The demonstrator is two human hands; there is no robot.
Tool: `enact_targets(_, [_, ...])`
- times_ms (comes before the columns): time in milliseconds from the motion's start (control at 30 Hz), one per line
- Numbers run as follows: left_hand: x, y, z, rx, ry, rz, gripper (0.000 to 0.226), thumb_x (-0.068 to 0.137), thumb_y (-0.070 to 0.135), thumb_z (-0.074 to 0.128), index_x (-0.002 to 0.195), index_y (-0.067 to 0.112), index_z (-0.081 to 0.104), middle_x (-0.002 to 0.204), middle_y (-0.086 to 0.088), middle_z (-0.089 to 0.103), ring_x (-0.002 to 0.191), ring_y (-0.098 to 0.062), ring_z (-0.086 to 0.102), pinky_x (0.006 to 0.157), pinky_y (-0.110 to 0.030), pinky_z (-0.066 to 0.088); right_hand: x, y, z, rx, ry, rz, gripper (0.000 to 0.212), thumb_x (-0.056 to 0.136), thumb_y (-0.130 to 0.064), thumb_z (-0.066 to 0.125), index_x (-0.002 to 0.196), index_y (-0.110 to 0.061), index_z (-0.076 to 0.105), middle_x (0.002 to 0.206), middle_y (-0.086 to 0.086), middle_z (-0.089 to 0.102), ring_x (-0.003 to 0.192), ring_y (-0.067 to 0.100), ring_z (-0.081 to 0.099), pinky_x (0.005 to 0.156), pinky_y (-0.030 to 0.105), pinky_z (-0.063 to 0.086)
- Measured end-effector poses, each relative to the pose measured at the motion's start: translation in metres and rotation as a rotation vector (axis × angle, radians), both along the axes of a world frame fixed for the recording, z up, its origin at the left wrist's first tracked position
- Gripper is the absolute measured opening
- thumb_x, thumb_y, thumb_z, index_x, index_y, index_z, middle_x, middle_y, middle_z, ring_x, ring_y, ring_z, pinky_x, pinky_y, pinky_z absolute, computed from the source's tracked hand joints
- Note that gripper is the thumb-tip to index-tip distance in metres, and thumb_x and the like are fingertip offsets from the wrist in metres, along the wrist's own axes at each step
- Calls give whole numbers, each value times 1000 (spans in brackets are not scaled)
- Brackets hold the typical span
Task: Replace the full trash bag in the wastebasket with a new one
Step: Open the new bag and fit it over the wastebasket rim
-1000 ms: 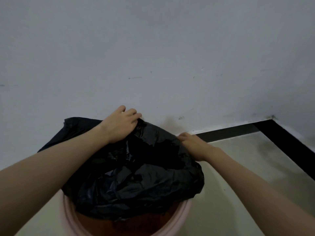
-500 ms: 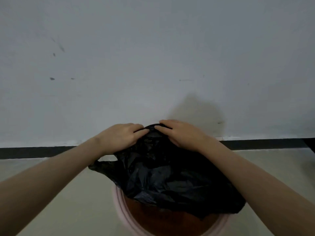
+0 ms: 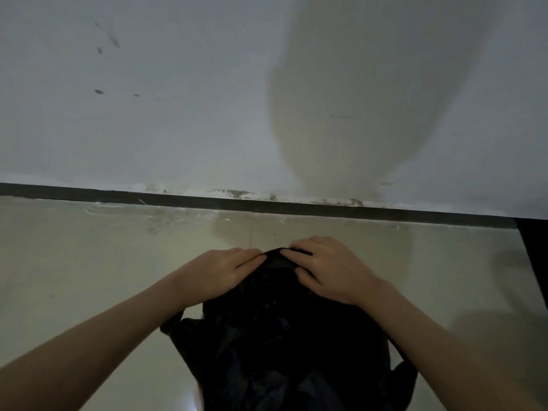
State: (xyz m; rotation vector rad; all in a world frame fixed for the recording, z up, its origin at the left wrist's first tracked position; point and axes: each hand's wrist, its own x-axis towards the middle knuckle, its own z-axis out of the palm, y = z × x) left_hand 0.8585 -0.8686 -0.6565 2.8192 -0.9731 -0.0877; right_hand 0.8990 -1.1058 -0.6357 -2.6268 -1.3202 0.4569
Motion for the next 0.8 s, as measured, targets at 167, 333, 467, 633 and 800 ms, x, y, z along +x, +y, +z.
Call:
enact_targets(167, [-12, 1, 7, -7, 63, -50, 63, 63, 17, 80, 120, 10, 55, 106, -7, 67, 81, -17, 66, 56, -24, 56, 1, 6, 11, 69, 240, -98, 52, 91, -36, 24, 115, -12, 62, 116, 3, 66, 100, 24, 56, 91, 32, 41])
enact_targets(333, [-12, 0, 8, 20, 82, 78, 50, 68, 12, 75, 114, 5, 59, 102, -10, 66, 81, -23, 65, 55, -28, 56, 8, 19, 5, 17, 114, -183, 52, 93, -41, 16, 115, -23, 60, 121, -10, 62, 110, 19, 47, 93, 38, 35])
enact_targets(467, [-11, 4, -1, 103, 125, 57, 27, 76, 15, 47, 93, 7, 66, 95, -12, 68, 74, -28, 66, 58, -33, 53, 18, 33, -3, -291, 374, -309, 42, 99, -36, 19, 92, -17, 55, 92, 5, 58, 111, 28, 46, 97, 44, 29])
enact_targets(633, [-40, 19, 15, 17, 73, 2, 39, 88, 21, 37, 122, 8, 52, 125, -12, 58, 116, -25, 49, 100, -36, 33, -31, 43, 17, 98, -136, -307, 38, 91, -31, 36, 112, -10, 59, 128, 12, 56, 121, 30, 47, 100, 42, 36])
enact_targets(800, [-85, 34, 26, 10, 209, -258, 51, 81, 37, 47, 125, 10, 49, 131, -10, 55, 130, -25, 40, 113, -39, 17, -133, 59, 29, 225, -134, -187, 31, 85, -28, 48, 109, -11, 59, 117, 12, 61, 110, 26, 52, 91, 37, 45])
